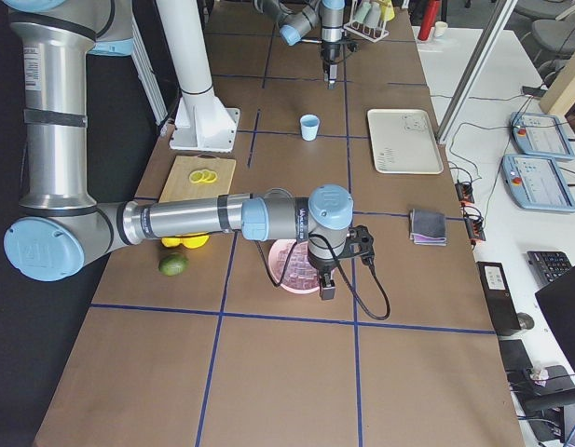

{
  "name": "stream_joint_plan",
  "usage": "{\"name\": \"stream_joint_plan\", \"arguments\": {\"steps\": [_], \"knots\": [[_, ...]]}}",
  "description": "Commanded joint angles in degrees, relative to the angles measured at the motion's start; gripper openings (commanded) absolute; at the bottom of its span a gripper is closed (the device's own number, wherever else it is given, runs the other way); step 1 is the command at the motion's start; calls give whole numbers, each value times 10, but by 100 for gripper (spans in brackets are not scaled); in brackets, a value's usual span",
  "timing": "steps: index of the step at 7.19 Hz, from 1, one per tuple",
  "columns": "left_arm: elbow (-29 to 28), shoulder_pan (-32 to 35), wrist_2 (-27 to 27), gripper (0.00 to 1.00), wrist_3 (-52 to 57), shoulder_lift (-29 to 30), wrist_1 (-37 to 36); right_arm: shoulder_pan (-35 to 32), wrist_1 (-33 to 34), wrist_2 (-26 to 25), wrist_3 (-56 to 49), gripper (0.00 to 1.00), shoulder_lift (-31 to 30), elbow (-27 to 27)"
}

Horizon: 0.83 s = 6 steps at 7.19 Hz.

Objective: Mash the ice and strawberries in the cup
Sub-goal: 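Move the left gripper back toward the steel muddler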

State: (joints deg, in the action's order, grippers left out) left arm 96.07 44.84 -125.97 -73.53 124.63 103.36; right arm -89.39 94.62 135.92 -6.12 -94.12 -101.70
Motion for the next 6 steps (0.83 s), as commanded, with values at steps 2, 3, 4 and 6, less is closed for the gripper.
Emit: {"name": "stream_joint_plan", "arguments": {"steps": [2, 3, 4, 6], "knots": [[18, 107, -65, 100, 188, -103, -27, -22, 1, 17, 4, 99, -15, 8], [20, 140, -68, 100, 261, -152, -39, -23, 0, 17, 3, 99, -16, 11], [19, 173, -67, 100, 323, -188, -41, -25, 0, 16, 4, 99, -18, 11], [17, 243, -67, 100, 503, -235, -108, -27, 0, 15, 14, 99, -19, 10]]}}
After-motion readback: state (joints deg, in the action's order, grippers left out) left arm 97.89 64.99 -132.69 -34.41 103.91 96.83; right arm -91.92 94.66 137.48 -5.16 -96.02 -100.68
